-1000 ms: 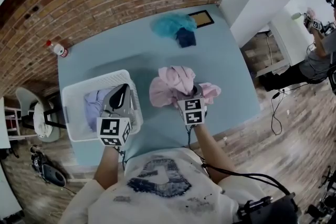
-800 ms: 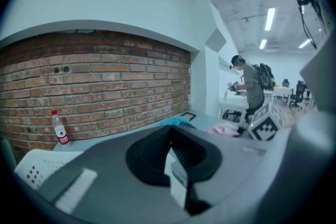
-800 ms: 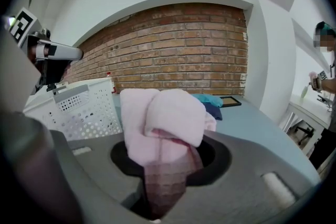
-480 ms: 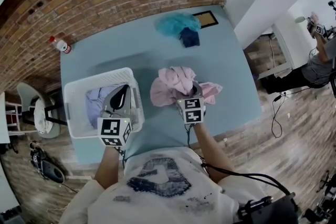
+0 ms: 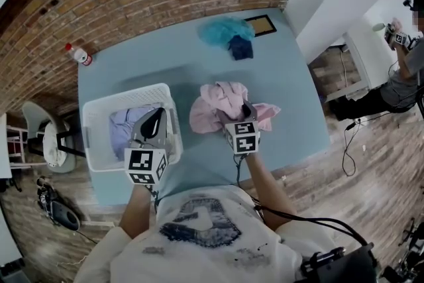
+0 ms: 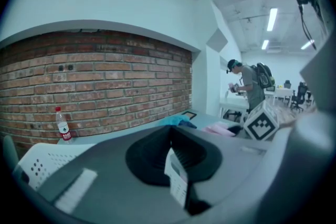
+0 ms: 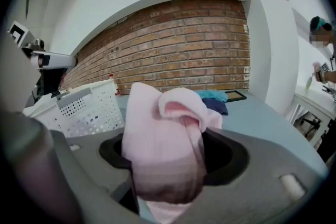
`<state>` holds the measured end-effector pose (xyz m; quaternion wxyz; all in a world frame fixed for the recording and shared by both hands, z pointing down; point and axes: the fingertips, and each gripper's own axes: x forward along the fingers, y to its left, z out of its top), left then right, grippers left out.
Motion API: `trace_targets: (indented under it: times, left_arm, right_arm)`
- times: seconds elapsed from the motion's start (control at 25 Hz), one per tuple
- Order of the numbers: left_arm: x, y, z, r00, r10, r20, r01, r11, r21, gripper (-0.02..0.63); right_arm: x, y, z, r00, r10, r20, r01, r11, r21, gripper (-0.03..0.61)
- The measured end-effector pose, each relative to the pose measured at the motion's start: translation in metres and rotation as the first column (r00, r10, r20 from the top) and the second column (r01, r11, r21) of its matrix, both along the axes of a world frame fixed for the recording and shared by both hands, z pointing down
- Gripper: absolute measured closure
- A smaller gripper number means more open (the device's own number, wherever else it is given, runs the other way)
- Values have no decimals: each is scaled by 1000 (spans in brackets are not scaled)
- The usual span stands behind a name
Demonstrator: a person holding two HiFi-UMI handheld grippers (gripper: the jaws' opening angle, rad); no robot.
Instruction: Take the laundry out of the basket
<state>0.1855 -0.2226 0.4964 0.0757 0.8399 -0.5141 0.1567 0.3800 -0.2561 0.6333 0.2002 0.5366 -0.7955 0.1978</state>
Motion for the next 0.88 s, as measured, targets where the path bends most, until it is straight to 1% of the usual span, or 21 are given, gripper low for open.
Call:
trace_targets:
  times: [0.08, 0.16, 0.36, 0.88]
  left_arm:
    - [0, 2, -1, 1000, 3, -1, -3, 1000, 1, 621]
    - [0, 2, -2, 1000, 7, -2, -7, 1000, 4, 621]
    - [4, 3, -5, 1000, 20, -7, -20, 1000, 15, 621]
    - [16, 15, -12, 999, 42, -23, -41, 999, 34, 621]
  right_arm:
    - [1, 1, -5, 1000, 8, 14, -8, 1000, 9, 218]
    - [2, 3, -9, 1000, 13, 24, -14, 1000, 11, 213]
    - [5, 6, -21, 1000, 17, 22, -18, 999, 43, 213]
    - [12, 24, -63, 997, 25, 69, -33, 993, 111, 216]
